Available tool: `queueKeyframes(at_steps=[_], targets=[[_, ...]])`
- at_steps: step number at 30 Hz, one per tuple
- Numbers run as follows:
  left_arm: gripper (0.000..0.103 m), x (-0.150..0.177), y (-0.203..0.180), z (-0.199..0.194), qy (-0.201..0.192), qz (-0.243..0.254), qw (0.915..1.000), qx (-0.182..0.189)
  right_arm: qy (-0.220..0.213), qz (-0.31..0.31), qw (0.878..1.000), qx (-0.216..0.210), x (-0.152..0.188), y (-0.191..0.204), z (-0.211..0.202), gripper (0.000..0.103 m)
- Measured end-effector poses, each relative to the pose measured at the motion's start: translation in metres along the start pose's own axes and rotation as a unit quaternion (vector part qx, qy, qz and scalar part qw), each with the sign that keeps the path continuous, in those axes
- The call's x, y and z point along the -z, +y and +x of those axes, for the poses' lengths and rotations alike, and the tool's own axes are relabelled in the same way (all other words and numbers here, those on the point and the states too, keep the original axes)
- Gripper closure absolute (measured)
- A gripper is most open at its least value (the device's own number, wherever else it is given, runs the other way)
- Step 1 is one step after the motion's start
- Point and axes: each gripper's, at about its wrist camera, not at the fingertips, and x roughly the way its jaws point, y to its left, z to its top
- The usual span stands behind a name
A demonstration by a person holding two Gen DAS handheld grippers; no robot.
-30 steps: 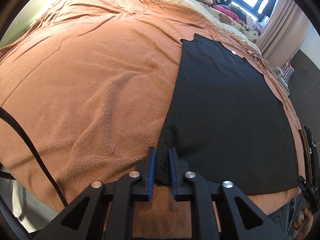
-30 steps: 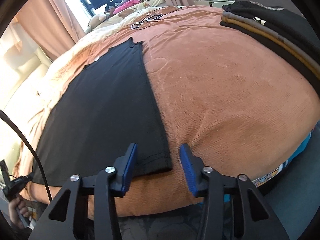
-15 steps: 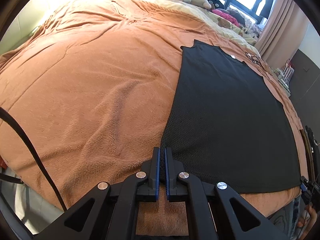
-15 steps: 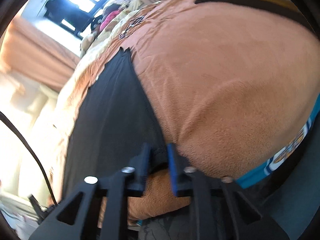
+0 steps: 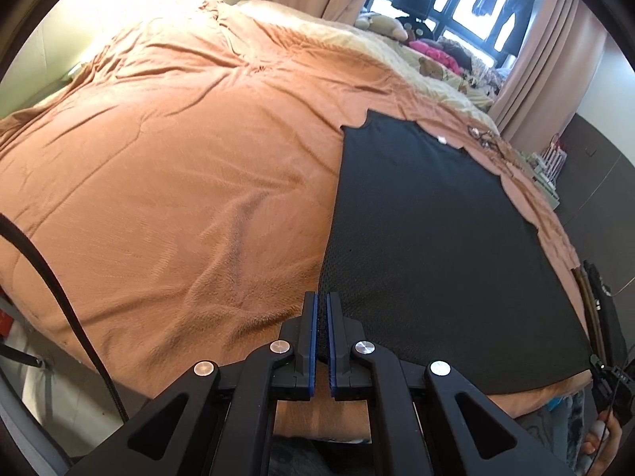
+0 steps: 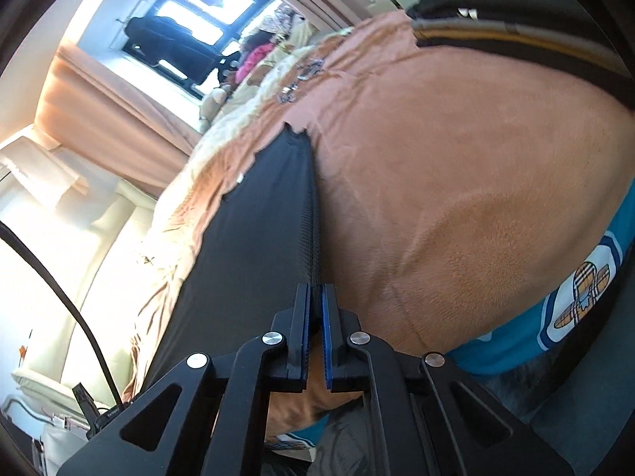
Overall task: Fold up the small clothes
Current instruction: 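Lift the gripped side edge and fold it over toward the shirt's middle with both grippers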
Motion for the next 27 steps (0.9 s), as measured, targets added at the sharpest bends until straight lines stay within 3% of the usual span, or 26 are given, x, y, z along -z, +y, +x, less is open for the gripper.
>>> queueKeyframes(at_steps=[16, 27], targets=[[0.099, 0.033, 0.005, -0.093, -0.06, -0.001, 0.9979, 0.024, -0.044, -0.046, 0.997, -0.038, 0.042, 0.007, -0.055, 0.101], [0.099, 0.068, 0.021, -0.153, -0.069, -0.007, 0.9963, 0.051, -0.045, -0.066, 0.996, -0.042, 0.064, -0.008, -0.092, 0.101]])
